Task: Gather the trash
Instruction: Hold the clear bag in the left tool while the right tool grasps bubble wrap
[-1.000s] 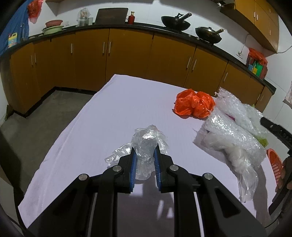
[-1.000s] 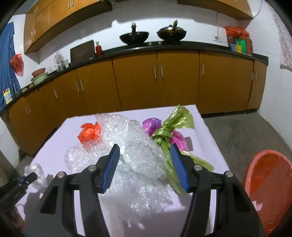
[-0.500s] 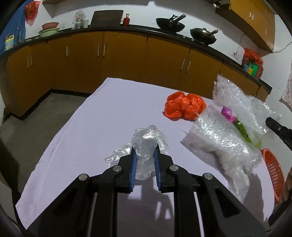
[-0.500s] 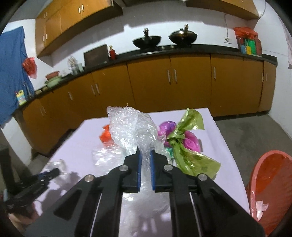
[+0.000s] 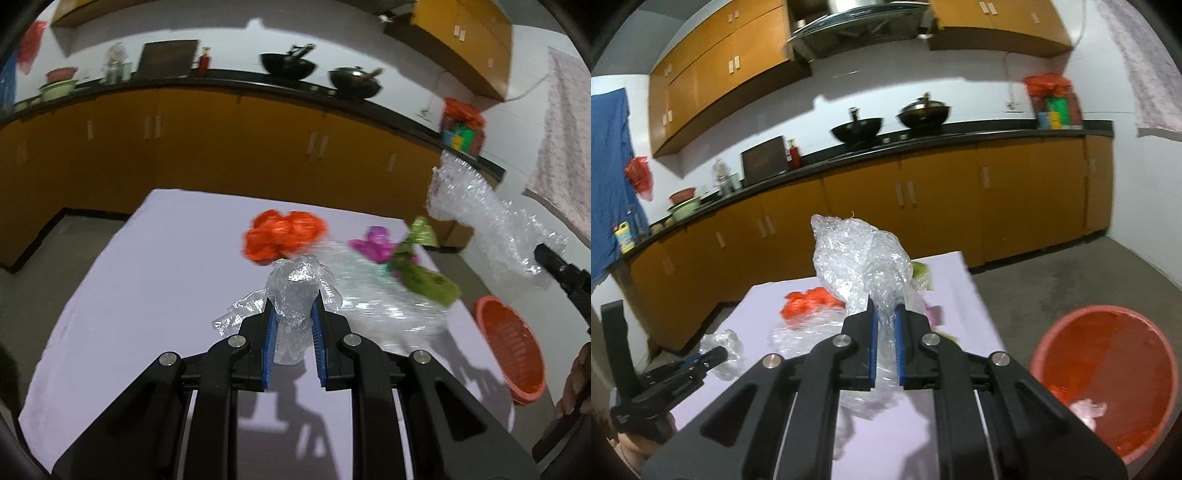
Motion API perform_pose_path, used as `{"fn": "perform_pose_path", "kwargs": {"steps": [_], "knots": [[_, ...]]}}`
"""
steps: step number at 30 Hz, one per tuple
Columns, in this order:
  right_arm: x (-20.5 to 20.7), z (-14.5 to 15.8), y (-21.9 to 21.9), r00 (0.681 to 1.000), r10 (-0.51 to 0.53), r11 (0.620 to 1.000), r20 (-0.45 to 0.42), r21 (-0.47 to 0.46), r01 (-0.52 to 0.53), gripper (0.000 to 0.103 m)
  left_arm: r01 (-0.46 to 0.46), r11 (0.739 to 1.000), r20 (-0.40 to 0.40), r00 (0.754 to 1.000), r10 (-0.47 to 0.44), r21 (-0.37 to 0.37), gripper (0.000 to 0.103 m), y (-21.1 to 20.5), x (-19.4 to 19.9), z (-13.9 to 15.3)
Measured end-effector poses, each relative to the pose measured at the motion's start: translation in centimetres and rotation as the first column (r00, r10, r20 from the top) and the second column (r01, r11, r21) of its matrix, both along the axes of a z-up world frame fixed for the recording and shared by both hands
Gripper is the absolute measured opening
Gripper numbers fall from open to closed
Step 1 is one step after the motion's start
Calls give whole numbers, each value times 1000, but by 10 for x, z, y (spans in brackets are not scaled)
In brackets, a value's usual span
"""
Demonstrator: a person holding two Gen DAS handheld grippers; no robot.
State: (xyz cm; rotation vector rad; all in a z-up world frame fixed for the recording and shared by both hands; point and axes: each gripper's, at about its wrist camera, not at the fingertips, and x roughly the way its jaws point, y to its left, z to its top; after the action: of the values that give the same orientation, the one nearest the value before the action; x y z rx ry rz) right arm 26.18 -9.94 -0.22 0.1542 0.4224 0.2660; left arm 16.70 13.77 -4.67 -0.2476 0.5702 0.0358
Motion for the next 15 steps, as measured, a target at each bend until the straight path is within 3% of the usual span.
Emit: {"fn": "perform_pose_path", "kwargs": {"steps": [7,15], "knots": [[-19,-12,-50,989,-150,989,-2,-11,150,9,120,993,16,993,-121,3,18,-49,4,9],[-35,-34,-103,954,-296,955,-36,0,297,8,261,965,20,965,-261,-2,18,-109,14,14]]}}
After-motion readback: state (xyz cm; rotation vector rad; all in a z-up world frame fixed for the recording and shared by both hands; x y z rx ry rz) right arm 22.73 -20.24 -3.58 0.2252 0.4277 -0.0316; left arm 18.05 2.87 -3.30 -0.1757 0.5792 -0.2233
